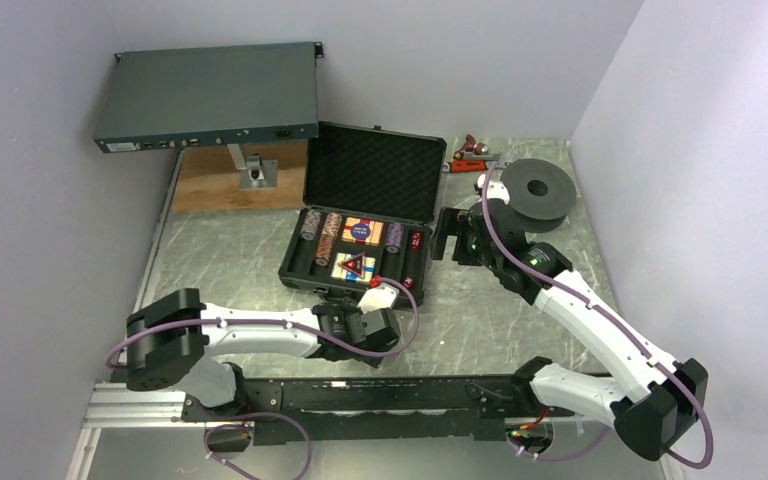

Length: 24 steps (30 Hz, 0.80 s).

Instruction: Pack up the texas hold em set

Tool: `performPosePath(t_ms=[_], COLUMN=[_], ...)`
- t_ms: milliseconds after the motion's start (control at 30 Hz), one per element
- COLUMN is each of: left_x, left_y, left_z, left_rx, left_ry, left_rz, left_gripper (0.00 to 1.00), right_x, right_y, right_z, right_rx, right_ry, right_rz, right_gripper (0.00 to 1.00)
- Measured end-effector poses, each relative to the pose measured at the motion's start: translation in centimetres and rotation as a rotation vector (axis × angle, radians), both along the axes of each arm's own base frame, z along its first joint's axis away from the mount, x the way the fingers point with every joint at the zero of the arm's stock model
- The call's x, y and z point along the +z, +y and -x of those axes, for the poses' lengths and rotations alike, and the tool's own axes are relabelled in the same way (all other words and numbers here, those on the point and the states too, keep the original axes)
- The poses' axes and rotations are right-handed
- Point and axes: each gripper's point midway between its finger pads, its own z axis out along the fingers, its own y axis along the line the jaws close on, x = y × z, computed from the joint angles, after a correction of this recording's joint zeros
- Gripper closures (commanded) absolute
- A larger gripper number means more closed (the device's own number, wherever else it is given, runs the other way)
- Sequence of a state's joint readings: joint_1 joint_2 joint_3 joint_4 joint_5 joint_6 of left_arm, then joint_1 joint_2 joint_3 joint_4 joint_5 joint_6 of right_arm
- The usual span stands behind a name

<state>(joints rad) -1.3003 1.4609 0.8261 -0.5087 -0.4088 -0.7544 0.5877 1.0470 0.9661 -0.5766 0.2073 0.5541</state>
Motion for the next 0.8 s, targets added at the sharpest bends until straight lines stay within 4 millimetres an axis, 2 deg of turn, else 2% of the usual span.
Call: performPosePath(t_ms=[200, 800], left_x=[-1.5, -2.4], left_y=[0.2, -0.8], left_z=[0.4, 0.6], left_rx=[0.019, 0.039], left_ry=[0.033, 0.063], left_rz=[-0.034, -0.014], left_gripper=[0.24, 0.29], right_x=[0.3, 0.3], right_y=[-0.1, -0.3], right_z=[0.1, 0.5], right_rx=[-0.002, -0.003], right_ry=[-0.008, -0.009], right_rz=[-0.008, -0.009], right_gripper=[0.0, 0.0])
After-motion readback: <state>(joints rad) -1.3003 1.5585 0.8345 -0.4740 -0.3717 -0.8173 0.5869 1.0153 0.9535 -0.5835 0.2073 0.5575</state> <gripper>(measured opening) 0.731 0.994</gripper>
